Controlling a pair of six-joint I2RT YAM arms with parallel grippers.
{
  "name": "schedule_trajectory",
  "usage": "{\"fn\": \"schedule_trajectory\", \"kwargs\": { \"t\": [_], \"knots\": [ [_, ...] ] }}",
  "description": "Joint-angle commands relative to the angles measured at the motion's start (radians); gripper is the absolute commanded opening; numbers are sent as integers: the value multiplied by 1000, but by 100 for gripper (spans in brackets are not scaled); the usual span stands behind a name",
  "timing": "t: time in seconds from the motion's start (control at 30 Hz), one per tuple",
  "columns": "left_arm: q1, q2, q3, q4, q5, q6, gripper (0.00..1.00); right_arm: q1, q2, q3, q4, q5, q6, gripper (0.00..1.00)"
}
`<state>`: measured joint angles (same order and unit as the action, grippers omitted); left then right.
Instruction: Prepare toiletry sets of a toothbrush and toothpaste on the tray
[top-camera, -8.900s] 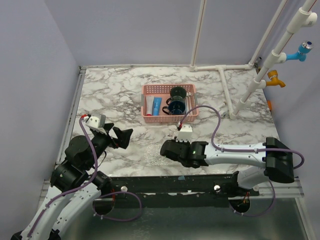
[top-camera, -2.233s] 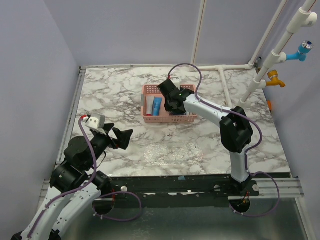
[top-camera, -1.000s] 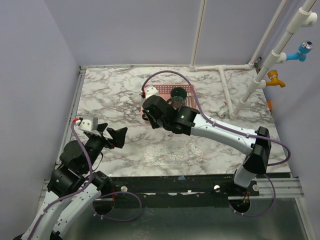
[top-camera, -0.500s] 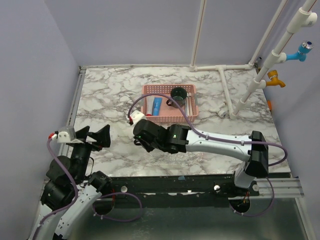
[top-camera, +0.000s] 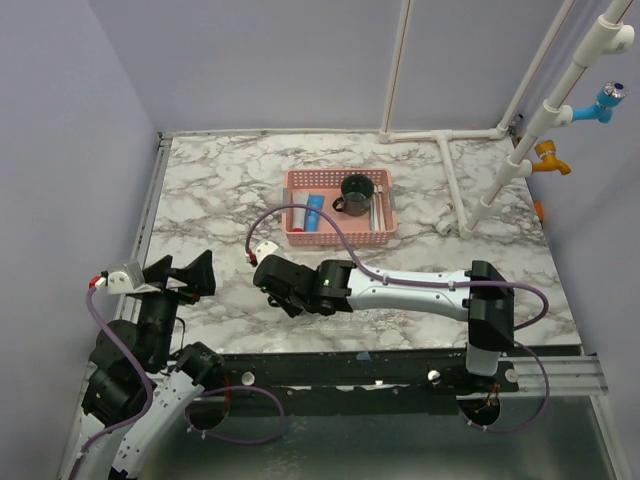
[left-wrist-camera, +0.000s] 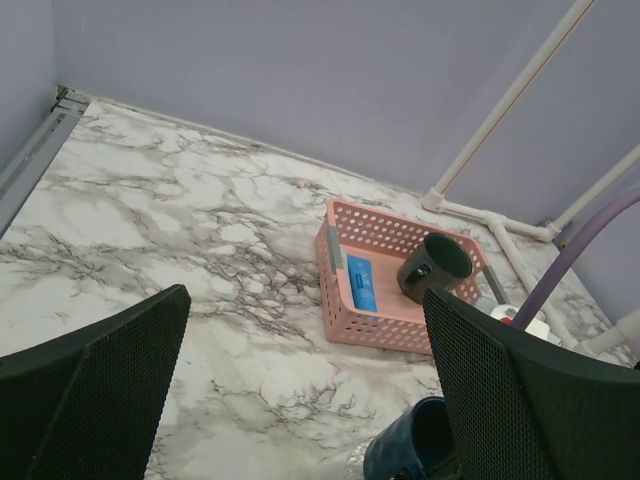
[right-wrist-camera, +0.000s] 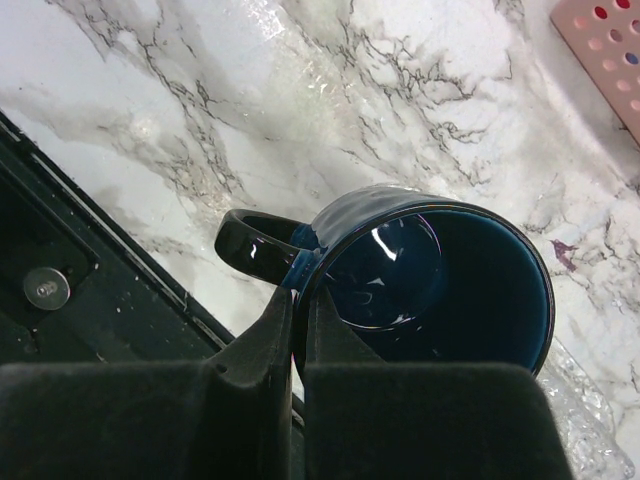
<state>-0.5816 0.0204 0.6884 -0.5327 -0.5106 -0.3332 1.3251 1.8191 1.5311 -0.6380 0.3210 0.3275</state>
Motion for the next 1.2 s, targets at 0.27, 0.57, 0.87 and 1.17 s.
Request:
{"fn": "schedule_trajectory", "kwargs": {
  "t": [0.27, 0.57, 0.87, 1.17],
  "knots": [
    [7, -1, -6, 14, -12, -3, 99, 15, 53, -33, 49, -10, 43, 1],
    [7, -2, -7, 16, -11, -2, 99, 15, 74, -40, 57, 11, 46, 1],
    [7, -3, -7, 15, -10, -1, 99, 15, 85, -56, 72, 19, 43, 1],
    [8, 2, -7, 16, -8, -1, 99, 13, 85, -68, 72, 57, 44, 1]
  ]
}}
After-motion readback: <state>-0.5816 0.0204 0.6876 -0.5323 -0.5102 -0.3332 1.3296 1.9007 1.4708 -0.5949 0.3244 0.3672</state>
